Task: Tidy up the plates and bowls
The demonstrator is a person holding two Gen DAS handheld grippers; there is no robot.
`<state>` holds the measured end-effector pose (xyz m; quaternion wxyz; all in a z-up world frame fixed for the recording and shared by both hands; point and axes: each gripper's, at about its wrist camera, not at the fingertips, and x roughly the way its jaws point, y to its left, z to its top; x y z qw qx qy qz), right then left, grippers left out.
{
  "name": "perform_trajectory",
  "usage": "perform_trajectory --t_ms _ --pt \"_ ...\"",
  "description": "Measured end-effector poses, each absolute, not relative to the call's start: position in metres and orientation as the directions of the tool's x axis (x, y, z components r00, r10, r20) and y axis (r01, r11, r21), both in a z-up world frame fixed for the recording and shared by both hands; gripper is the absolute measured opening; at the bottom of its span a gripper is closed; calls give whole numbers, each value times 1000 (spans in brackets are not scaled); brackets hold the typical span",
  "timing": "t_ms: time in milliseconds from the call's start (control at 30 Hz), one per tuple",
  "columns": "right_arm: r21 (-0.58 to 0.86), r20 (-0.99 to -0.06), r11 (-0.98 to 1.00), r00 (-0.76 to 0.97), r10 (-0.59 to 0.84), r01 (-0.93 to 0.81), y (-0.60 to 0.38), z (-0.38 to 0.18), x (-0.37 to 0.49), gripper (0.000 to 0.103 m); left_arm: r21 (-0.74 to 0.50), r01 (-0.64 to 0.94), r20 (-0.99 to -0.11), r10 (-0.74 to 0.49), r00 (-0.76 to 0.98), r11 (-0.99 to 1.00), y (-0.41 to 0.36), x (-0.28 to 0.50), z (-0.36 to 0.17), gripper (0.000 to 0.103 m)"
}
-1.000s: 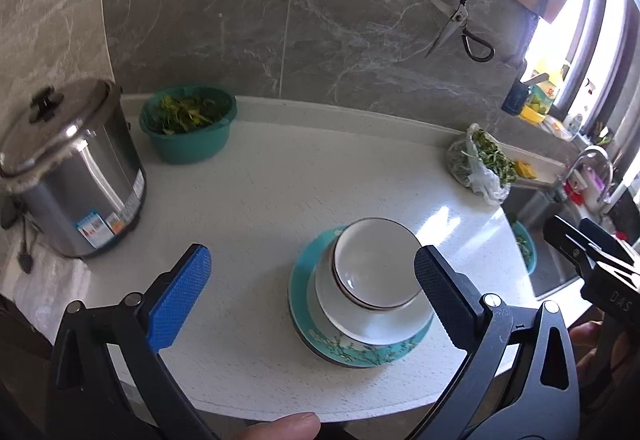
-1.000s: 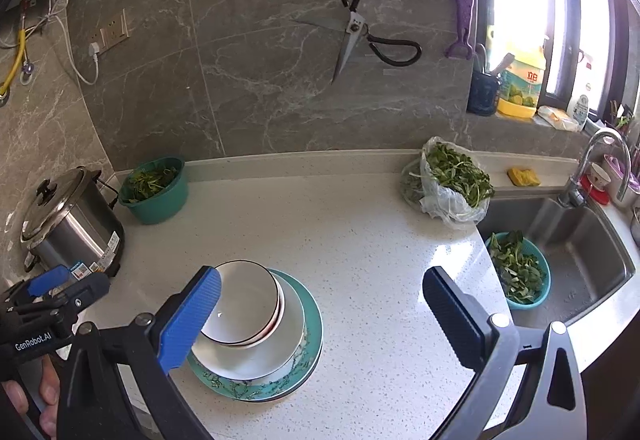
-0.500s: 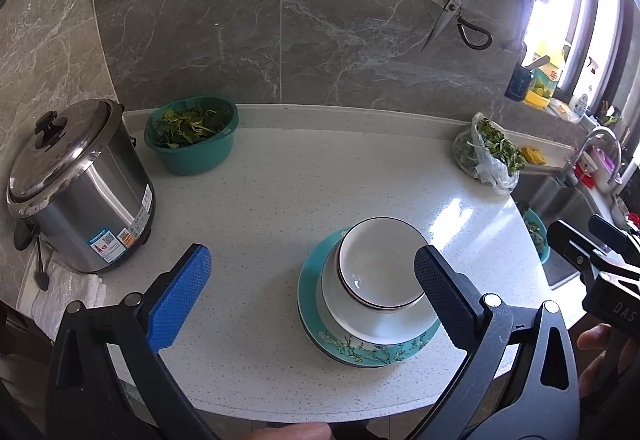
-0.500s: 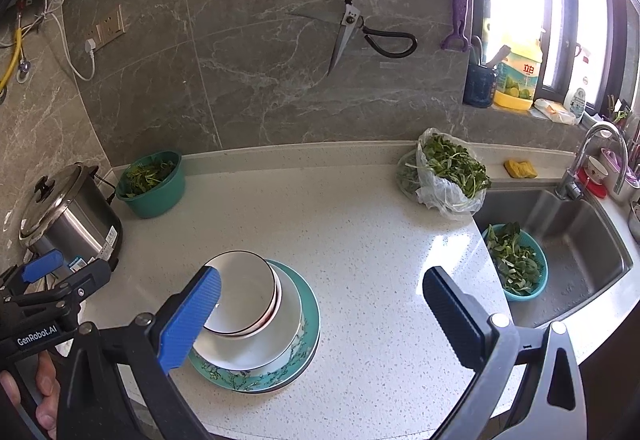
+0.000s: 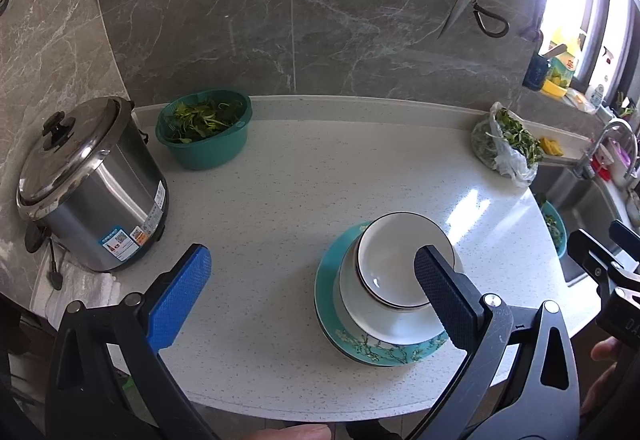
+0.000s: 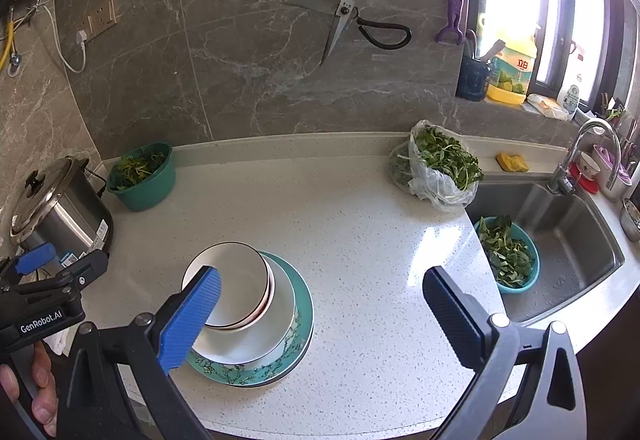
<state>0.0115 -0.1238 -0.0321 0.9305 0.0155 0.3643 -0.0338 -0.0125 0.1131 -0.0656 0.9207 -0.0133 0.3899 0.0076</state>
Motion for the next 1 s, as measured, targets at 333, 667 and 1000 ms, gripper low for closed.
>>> perform_trajectory --t_ms 333,667,1000 --pt "-9 -684 996 726 -71 89 -123 -33 13 103 -7 -37 -733 20 679 999 111 -8 -72 103" --pt "-10 -691 996 720 -71 88 -121 -36 12 103 -1 -32 -735 20 678 999 109 -7 -75 103" --pt "-10 -697 996 713 -69 87 -122 -40 10 103 7 -29 -736 25 676 1000 107 -8 -77 103"
